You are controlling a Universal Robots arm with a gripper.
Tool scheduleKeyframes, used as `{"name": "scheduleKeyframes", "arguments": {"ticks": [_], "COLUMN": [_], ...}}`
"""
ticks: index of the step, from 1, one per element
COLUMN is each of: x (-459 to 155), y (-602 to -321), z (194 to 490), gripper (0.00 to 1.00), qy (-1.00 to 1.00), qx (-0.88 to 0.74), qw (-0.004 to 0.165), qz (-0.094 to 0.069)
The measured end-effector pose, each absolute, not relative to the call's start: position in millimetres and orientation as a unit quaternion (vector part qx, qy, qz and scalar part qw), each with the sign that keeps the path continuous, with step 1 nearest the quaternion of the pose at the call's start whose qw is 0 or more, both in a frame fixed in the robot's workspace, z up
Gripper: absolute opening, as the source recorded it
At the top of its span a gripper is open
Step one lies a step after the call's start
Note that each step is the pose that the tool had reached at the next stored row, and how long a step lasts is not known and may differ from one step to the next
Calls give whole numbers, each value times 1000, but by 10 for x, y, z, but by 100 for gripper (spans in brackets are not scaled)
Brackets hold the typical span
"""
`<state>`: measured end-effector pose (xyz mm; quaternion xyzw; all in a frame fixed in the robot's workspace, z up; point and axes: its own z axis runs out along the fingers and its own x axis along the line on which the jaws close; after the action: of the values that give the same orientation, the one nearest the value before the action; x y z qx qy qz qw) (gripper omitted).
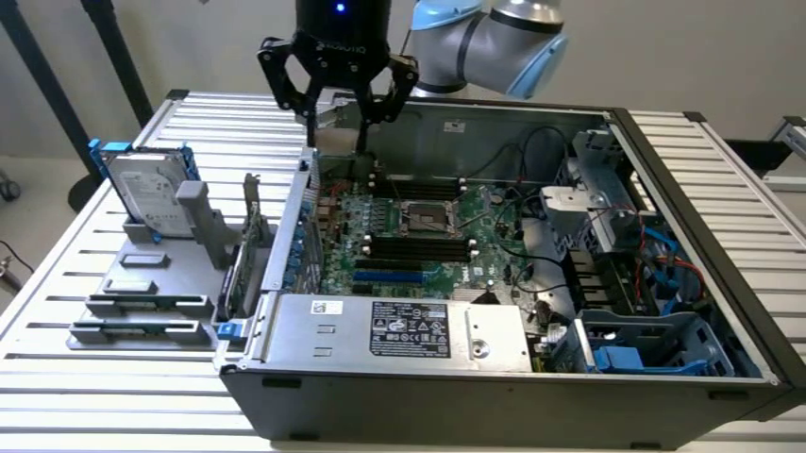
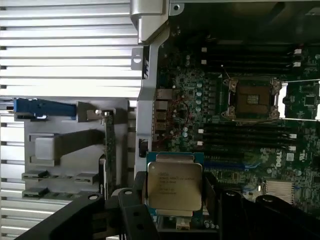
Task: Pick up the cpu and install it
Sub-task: 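Pick up the cpu and move it towards the insertion slot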
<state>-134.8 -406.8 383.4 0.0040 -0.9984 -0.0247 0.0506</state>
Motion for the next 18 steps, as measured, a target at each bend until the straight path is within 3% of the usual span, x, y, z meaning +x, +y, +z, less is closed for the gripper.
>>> {"name": "scheduleKeyframes", "arguments": {"ticks": [18], "x": [-634], "y": [-3615], "z": [3505], "gripper": [55], "qy": [-998], "qx": [4], "qw": [51], "qz": [-25]}}
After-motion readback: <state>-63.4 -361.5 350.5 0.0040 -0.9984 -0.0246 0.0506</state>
